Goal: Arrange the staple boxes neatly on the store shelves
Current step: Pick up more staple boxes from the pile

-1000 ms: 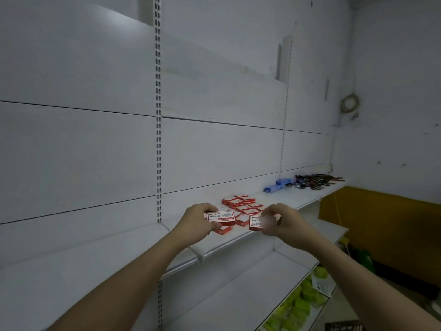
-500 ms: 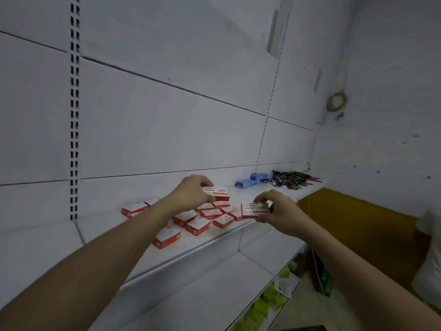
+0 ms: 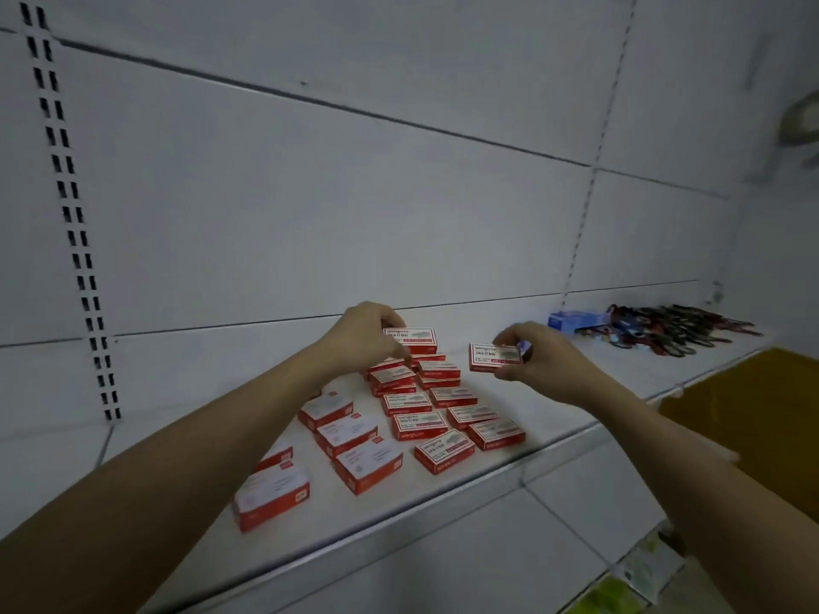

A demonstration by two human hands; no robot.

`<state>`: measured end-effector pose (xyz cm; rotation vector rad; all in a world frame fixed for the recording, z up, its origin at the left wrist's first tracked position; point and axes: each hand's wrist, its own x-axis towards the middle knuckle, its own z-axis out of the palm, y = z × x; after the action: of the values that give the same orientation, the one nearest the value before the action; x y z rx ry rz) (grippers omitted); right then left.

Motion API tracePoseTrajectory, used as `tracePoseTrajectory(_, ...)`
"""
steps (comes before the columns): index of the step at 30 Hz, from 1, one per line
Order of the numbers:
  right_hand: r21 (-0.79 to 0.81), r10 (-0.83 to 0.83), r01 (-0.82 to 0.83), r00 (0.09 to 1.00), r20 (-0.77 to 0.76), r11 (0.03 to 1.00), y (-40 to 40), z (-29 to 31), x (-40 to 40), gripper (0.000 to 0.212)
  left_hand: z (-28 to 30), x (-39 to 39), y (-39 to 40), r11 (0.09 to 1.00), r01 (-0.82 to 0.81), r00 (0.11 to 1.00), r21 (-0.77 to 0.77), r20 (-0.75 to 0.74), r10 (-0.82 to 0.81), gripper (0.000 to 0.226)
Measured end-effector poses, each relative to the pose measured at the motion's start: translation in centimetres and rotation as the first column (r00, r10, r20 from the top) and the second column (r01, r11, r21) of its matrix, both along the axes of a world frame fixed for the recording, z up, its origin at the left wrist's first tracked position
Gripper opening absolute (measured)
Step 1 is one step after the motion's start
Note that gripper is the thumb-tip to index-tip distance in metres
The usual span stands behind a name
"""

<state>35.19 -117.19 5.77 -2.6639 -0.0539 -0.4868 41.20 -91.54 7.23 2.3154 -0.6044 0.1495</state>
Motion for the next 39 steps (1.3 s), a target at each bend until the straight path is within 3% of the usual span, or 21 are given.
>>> tracePoseTrajectory(8, 0.053, 0.256, -0.253, 0.966, -0.044, 0.966, -3.8, -2.1, 7.3, 0.032, -2.7, 0.5, -2.4, 0.954, -0.283, 0.957, 0.102, -0.039, 0.288, 0.029)
tracePoseTrajectory(16, 0.085, 0.446, -0.438, 0.879, -0.170, 0.895, -3.9, -4.1, 10.3, 0.039, -5.6, -1.0, -5.4, 0.877, -0.439, 0.876, 0.198, -0.125, 0.467, 0.045)
tracePoseTrajectory(22, 0.068, 0.476, -0.476, 0.838, -0.268, 0.877, -2.8, -5.6, 11.0, 0.023, -6.7, -0.8, -5.9, 0.857, -0.456, 0.854, 0.240, -0.155, 0.497, 0.032)
tracePoseTrajectory(30, 0.055, 0.503, -0.508, 0.823, -0.263, 0.860, -3.0, -6.1, 10.5, 0.032, -7.1, -0.8, -7.6, 0.868, -0.467, 0.856, 0.172, -0.159, 0.492, 0.050)
tracePoseTrajectory(33, 0.072, 0.467, -0.462, 0.866, -0.181, 0.884, -3.6, -5.0, 10.2, 0.038, -6.1, -1.5, -7.8, 0.843, -0.510, 0.844, 0.168, -0.087, 0.529, 0.052)
tracePoseTrajectory(39, 0.076, 0.463, -0.467, 0.884, 0.066, 0.881, -2.5, -2.5, 8.8, 0.022, -4.0, -5.4, -5.4, 0.752, -0.609, 0.788, 0.251, 0.078, 0.611, 0.036)
